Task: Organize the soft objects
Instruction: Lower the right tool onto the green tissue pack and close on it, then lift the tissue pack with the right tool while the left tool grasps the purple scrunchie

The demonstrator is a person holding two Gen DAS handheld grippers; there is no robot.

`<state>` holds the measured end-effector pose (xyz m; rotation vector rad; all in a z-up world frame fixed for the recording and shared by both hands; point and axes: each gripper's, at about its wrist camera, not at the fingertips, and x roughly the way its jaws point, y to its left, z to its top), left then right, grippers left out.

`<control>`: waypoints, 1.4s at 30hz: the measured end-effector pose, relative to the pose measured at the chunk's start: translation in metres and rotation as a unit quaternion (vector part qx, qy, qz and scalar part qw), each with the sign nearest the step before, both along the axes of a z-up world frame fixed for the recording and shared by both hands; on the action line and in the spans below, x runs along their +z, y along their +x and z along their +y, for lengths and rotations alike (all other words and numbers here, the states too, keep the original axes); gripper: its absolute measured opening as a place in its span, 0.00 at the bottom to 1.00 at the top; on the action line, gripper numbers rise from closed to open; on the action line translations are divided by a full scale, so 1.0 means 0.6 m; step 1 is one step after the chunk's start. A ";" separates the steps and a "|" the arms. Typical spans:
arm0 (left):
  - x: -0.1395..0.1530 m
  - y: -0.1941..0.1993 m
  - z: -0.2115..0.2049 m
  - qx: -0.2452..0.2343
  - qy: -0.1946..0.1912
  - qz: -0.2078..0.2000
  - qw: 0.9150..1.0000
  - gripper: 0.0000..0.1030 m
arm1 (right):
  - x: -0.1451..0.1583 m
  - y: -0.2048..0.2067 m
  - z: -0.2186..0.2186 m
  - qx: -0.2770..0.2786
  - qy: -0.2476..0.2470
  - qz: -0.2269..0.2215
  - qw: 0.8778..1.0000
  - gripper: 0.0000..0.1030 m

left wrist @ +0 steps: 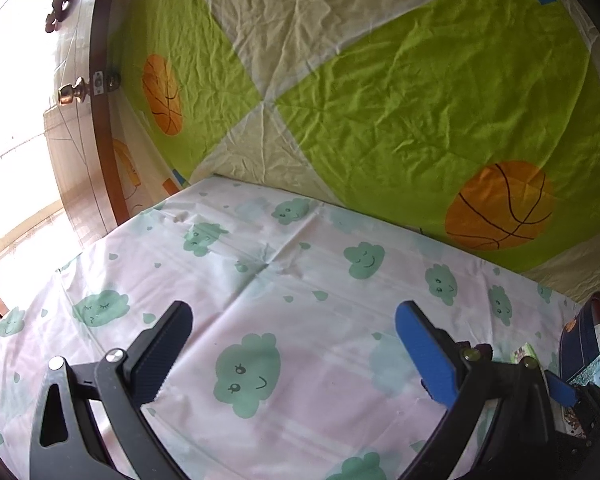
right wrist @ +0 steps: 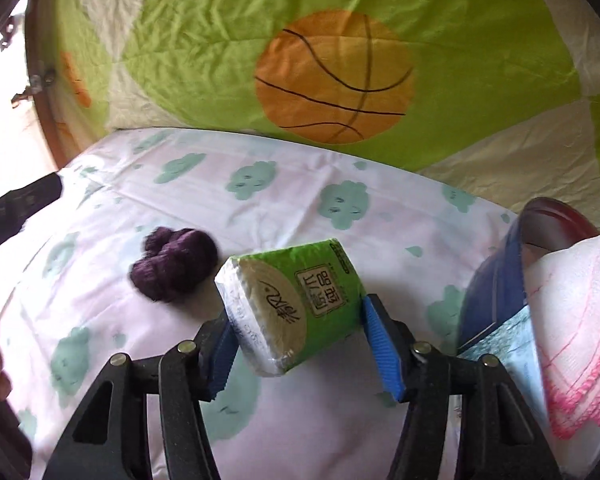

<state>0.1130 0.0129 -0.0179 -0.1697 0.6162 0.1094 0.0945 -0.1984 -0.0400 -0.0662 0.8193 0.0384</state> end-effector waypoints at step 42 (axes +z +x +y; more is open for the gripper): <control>0.003 0.007 -0.019 -0.036 0.028 -0.001 0.999 1.00 | -0.014 0.034 0.028 0.105 0.058 0.046 0.992 0.73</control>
